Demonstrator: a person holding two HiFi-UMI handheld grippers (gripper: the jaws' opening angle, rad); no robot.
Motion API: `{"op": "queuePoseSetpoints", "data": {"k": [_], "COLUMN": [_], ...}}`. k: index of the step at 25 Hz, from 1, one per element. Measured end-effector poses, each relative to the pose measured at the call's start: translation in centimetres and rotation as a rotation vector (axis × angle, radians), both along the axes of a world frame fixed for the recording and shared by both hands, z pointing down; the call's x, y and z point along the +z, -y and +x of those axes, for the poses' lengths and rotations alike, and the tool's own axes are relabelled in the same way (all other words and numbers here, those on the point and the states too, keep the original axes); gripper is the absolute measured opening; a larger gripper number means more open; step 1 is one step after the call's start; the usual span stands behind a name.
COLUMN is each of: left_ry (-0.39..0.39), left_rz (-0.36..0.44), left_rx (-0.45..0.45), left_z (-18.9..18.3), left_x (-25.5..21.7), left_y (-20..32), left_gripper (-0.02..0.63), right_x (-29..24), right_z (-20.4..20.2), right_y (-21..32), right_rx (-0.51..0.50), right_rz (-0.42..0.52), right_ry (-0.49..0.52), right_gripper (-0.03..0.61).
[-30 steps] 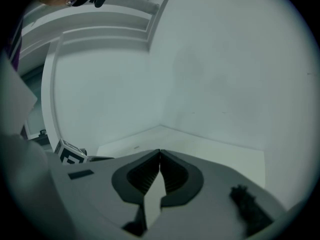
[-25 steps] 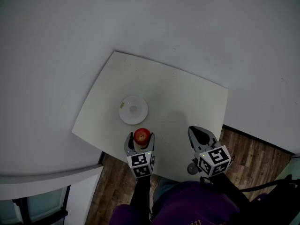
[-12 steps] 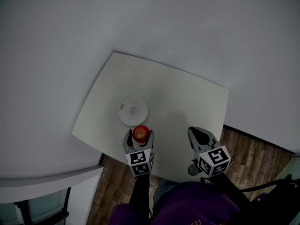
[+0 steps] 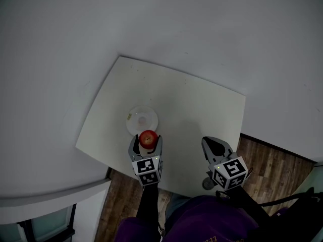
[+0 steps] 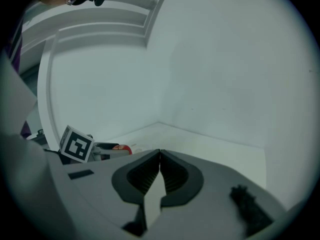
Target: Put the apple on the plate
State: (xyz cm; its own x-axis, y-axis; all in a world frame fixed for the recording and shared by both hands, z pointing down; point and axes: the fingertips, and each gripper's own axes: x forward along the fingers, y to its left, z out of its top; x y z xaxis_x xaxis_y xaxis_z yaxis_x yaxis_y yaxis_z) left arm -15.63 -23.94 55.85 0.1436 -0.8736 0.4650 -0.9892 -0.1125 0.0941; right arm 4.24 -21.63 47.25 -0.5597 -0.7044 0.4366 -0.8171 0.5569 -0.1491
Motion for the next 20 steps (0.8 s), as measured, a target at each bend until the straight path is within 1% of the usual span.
{"op": "queuePoseSetpoints", "data": {"k": [20], "left_ry": [0.044], "left_rz": [0.012], "left_rx": [0.015], "left_z": [-1.8], "left_x": [-0.2], "left_y": [3.5], "left_gripper": [0.385], "right_x": [1.1], "right_z": [0.0], "right_y": [0.9], "right_rx": [0.013], "right_rz": [-0.031], "right_ry": [-0.010], "right_gripper": [0.012]}}
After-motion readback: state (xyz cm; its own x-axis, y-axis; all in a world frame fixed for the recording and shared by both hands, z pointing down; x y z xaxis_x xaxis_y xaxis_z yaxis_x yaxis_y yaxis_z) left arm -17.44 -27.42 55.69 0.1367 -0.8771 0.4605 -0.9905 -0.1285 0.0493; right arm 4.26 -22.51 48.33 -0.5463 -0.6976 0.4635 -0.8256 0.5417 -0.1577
